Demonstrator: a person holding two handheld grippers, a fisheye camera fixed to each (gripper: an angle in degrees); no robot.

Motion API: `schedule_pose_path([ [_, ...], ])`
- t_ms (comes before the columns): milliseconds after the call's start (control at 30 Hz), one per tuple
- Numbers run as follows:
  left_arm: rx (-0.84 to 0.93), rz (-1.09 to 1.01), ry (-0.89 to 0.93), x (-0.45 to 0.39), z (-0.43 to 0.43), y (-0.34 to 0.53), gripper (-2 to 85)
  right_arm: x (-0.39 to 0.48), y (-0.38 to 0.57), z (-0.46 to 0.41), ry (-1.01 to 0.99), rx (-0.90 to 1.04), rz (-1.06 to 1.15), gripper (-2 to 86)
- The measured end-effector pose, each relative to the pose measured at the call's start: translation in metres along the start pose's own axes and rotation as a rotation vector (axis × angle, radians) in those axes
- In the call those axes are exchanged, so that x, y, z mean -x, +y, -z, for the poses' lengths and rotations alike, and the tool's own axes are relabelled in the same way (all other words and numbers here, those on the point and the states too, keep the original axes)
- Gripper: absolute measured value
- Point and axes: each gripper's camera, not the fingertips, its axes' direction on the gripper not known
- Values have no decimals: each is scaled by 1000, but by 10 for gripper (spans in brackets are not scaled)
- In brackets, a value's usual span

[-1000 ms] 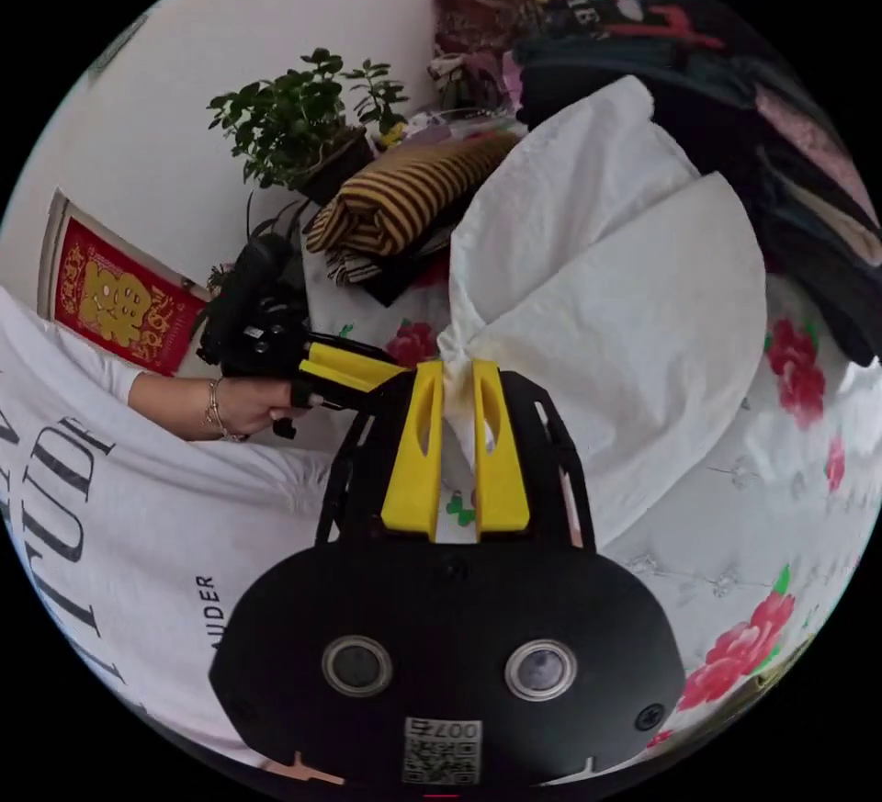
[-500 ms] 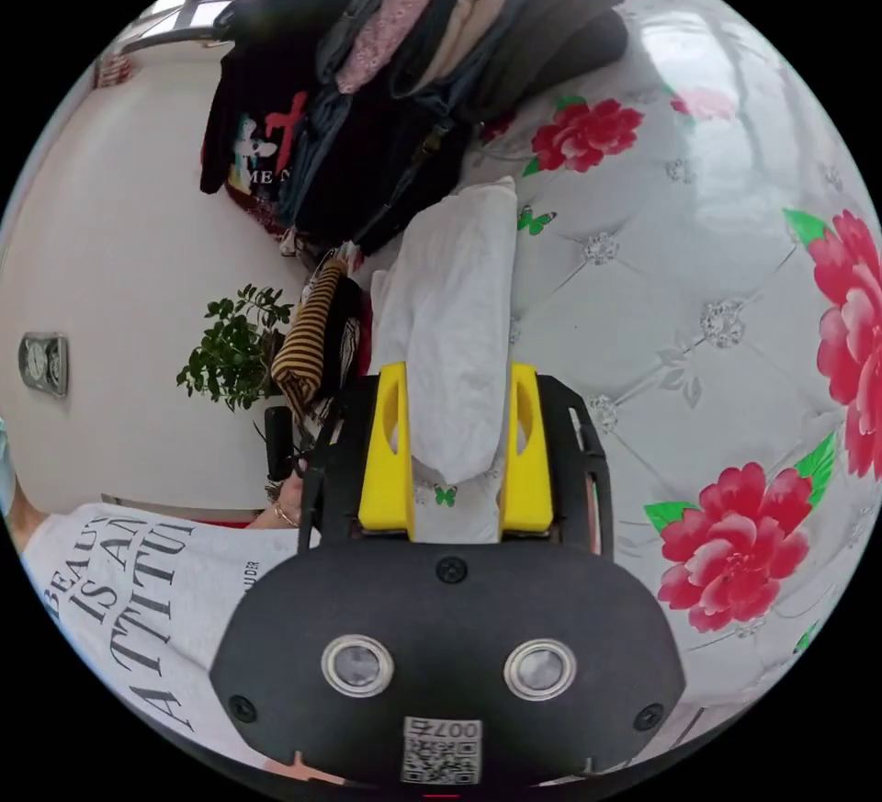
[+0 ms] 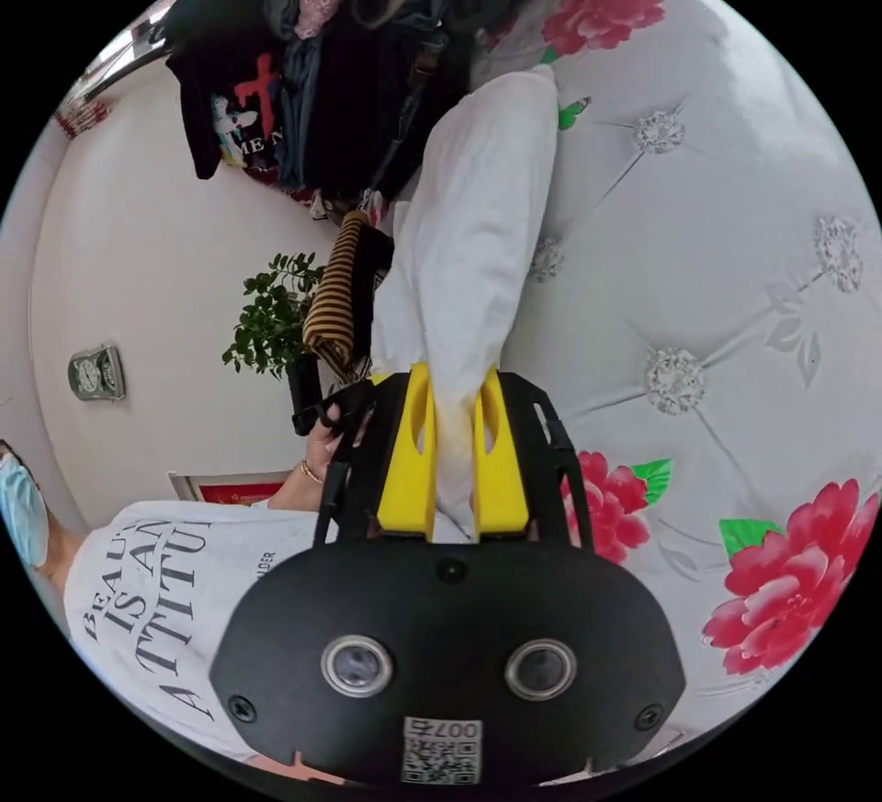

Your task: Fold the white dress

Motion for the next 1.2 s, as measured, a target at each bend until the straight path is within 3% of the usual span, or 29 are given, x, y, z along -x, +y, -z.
schedule_pose_path([
  [333,63,-257,153,-123,-37,-60,-8,7,62,124,-74,-302,117,6],
  [633,163,-776,388,-395,-173,-173,-4,77,143,356,263,-756,357,5],
  [700,207,-850,406,-465,-215,-181,3,84,164,393,340,-829,351,5],
  [800,213,-860,365,-502,-254,-179,6,61,187,440,413,-914,227,7],
  [933,212,-841,198,-469,-270,-152,27,-45,202,471,453,-943,-140,14],
  [1033,253,-753,4,-391,-252,-118,46,-128,222,456,443,-945,-392,26],
  [1133,174,-590,-285,-298,-174,-71,49,-154,261,432,368,-1082,-416,46],
  [1200,23,-385,-505,-236,-77,-25,49,-152,287,414,340,-1159,-390,52],
])
